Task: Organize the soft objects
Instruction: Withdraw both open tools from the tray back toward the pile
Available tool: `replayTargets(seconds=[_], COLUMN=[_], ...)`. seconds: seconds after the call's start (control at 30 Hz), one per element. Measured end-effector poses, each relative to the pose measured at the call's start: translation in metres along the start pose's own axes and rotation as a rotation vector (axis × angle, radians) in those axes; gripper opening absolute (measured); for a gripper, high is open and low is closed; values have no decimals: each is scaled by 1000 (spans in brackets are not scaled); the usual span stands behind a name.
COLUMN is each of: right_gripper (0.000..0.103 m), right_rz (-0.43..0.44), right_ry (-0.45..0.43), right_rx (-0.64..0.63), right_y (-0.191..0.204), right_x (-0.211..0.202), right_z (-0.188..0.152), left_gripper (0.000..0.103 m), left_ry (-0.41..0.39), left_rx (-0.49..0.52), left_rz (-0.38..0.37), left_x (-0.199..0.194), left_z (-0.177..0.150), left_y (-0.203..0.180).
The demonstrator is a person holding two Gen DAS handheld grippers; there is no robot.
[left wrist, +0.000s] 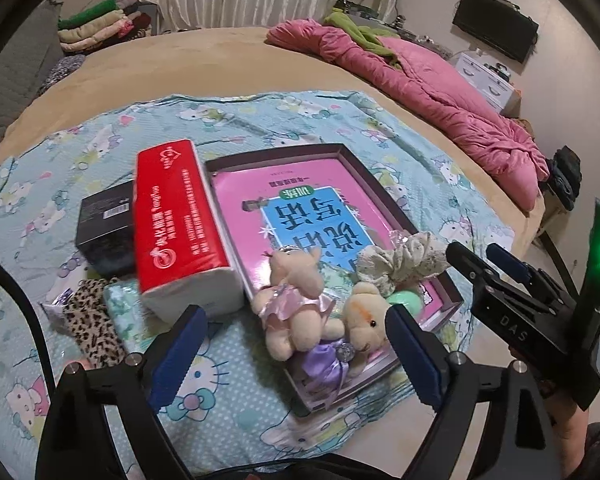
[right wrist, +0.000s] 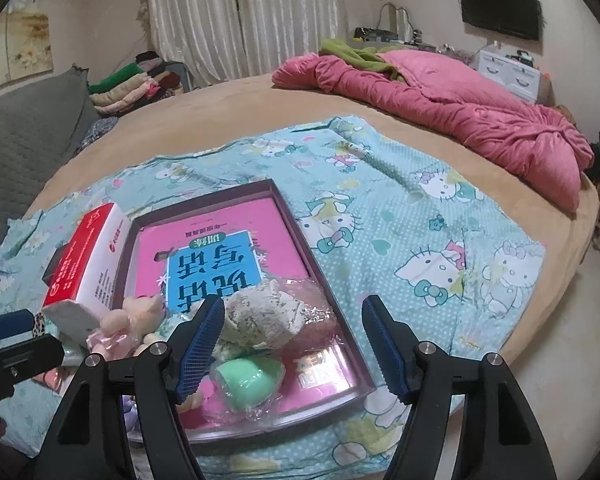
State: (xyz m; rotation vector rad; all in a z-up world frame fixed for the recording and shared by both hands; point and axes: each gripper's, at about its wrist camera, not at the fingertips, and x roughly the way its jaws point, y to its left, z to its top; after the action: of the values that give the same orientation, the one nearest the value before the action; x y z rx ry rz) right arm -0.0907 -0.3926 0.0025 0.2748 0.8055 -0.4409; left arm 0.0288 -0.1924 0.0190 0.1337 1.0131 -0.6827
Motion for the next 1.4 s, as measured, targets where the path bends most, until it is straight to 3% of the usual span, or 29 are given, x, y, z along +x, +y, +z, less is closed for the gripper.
replayTargets(seconds=[0.6,1.4], right_gripper=[75,75], right_rz=[33,185], right_ry=[-132,-134], right_rx=[-97,-208], right_y=[33,99], right_x=[-55,-86], right_z=[11,9], left_gripper=[91,91], left_ry=[-76,-130], left_rx=[-22,-91], left_rz=[117,189], left_x=[-47,-105], left_z=[-8,-31], left_y=[18,68])
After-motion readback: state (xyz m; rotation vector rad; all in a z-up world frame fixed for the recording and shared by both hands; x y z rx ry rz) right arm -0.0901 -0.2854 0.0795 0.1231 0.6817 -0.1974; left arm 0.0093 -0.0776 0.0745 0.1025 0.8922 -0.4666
